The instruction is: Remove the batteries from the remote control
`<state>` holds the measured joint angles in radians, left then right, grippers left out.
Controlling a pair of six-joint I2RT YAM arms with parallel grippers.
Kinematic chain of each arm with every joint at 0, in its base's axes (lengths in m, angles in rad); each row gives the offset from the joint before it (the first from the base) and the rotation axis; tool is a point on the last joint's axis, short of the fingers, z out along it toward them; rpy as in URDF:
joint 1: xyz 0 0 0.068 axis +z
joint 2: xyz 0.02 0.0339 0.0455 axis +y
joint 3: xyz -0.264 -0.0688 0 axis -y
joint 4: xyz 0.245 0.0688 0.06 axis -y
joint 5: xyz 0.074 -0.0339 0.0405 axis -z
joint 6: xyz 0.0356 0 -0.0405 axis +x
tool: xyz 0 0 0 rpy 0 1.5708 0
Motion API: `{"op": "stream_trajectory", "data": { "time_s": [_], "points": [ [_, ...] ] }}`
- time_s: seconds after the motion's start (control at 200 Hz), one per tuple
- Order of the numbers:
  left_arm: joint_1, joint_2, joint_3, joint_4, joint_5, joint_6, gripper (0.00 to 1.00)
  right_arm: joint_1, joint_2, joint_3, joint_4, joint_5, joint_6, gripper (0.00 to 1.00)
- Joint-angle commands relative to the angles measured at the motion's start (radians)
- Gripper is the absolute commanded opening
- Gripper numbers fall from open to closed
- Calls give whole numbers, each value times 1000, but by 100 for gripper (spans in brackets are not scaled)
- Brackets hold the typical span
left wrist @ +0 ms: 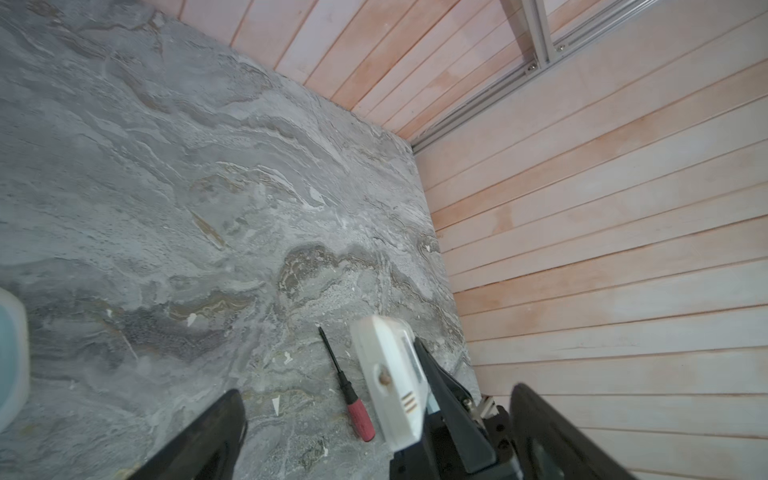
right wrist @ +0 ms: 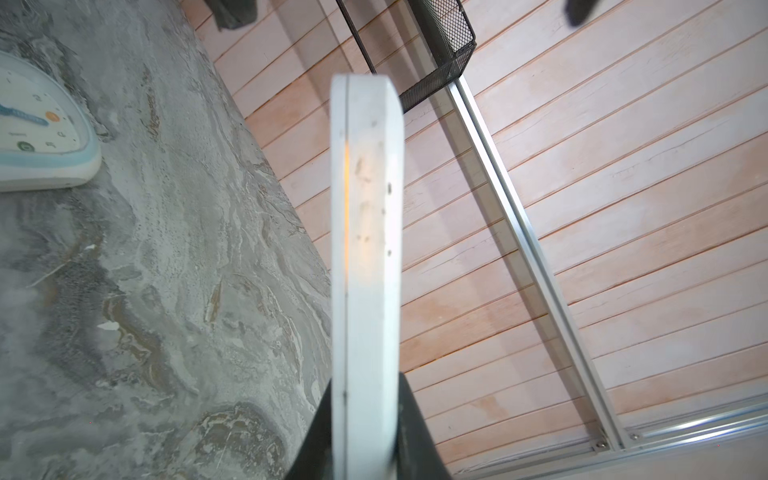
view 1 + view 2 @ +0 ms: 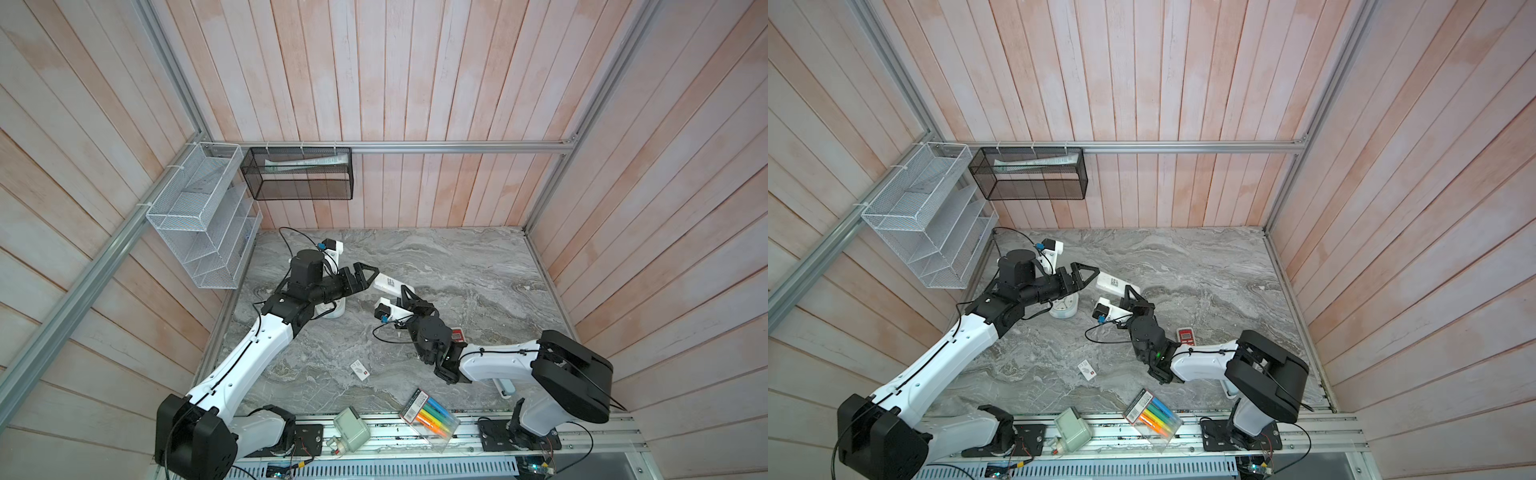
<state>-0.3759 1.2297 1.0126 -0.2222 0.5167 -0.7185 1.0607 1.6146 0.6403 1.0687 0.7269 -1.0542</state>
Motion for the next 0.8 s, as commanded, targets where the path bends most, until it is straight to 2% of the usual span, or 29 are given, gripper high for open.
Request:
{"op": "stream_trajectory", "data": {
  "time_s": [0.0, 0.115, 0.33, 0.57, 0.65, 0.795],
  "points": [
    [3, 19, -23, 83, 131, -49, 100, 12, 55, -15, 259, 103, -195, 7],
    [3, 33, -42, 92, 144, -62, 97, 23, 89, -17, 337, 110, -255, 7],
    [4, 67, -78, 105, 143, -62, 95, 35, 76, -18, 339, 83, -251, 7],
    [5, 74, -157, 370, 256, -155, 94, 44, 59, -26, 345, 67, -259, 7],
    [5, 75, -175, 417, 276, -185, 91, 44, 56, -27, 344, 66, -257, 7],
    [4, 86, -186, 437, 292, -208, 81, 47, 61, -26, 341, 62, -259, 7]
  ]
}}
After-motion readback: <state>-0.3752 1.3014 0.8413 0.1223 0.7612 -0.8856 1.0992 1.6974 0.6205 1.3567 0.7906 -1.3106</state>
